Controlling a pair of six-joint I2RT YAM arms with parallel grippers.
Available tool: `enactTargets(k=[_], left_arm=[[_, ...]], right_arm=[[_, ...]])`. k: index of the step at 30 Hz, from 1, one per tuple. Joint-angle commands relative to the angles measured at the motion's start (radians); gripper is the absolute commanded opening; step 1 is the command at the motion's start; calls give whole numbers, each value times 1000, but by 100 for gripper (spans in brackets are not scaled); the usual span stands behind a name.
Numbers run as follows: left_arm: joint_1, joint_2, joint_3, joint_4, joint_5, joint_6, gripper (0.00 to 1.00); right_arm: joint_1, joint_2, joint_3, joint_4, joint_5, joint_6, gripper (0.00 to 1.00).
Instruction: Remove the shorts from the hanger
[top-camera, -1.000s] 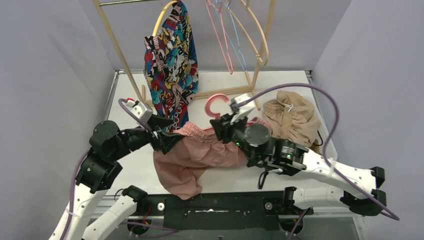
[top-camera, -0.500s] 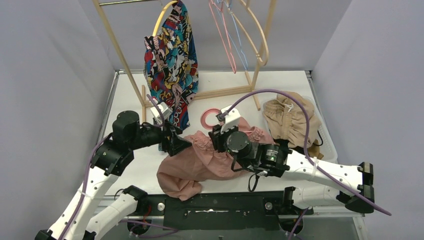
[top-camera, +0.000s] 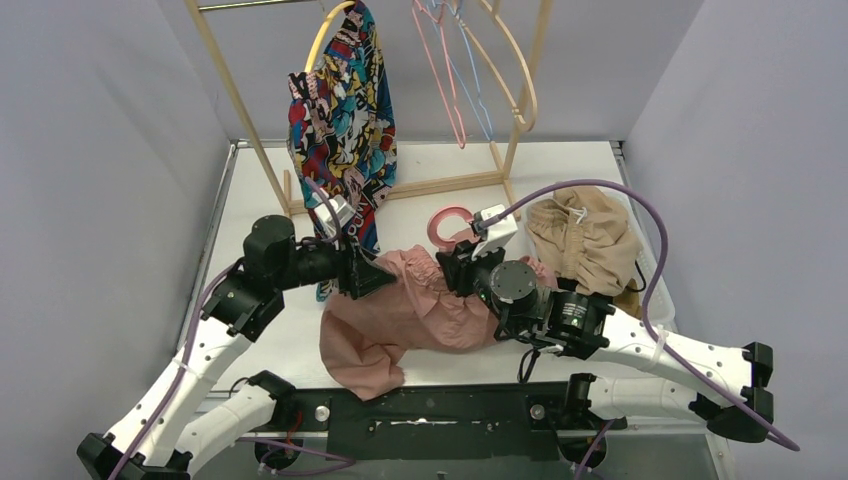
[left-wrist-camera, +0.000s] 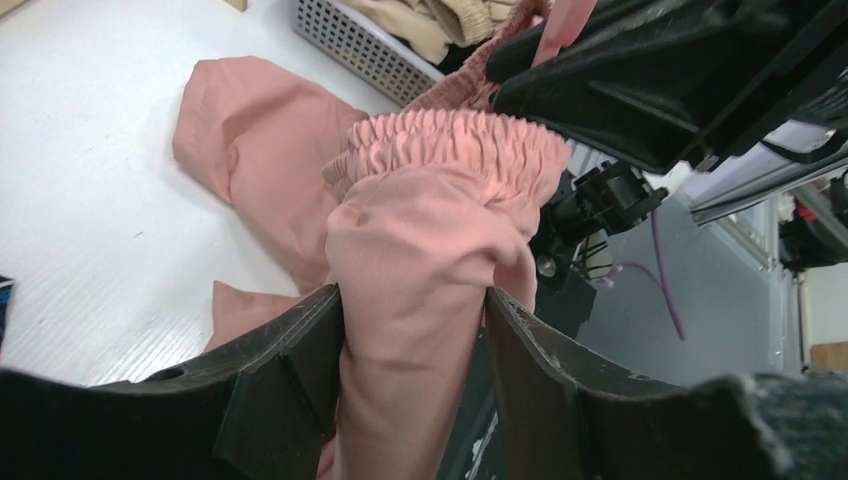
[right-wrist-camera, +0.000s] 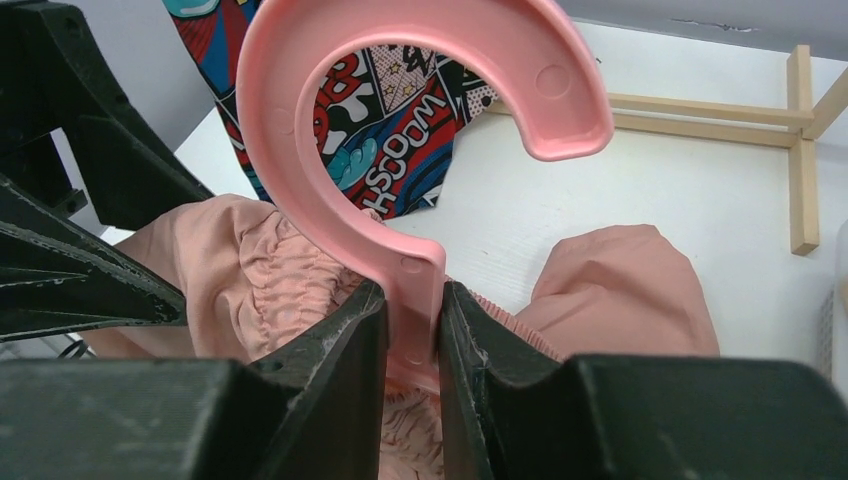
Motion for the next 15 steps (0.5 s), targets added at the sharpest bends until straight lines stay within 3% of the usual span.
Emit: enactTargets(k=[1, 5, 11, 15], left_arm=[[-21, 9, 7, 191, 1, -98, 53], [-50, 30, -2, 213, -13, -114, 53], [-58, 36, 34, 84, -108, -41, 11], [-58, -17, 32, 29, -276, -32, 0]], right_arm=[[2, 6, 7, 53, -9, 15, 0], [-7, 19, 7, 59, -17, 17, 0], [-32, 5, 0, 33, 3, 47, 0], [-74, -6, 4, -16, 40, 80, 0]])
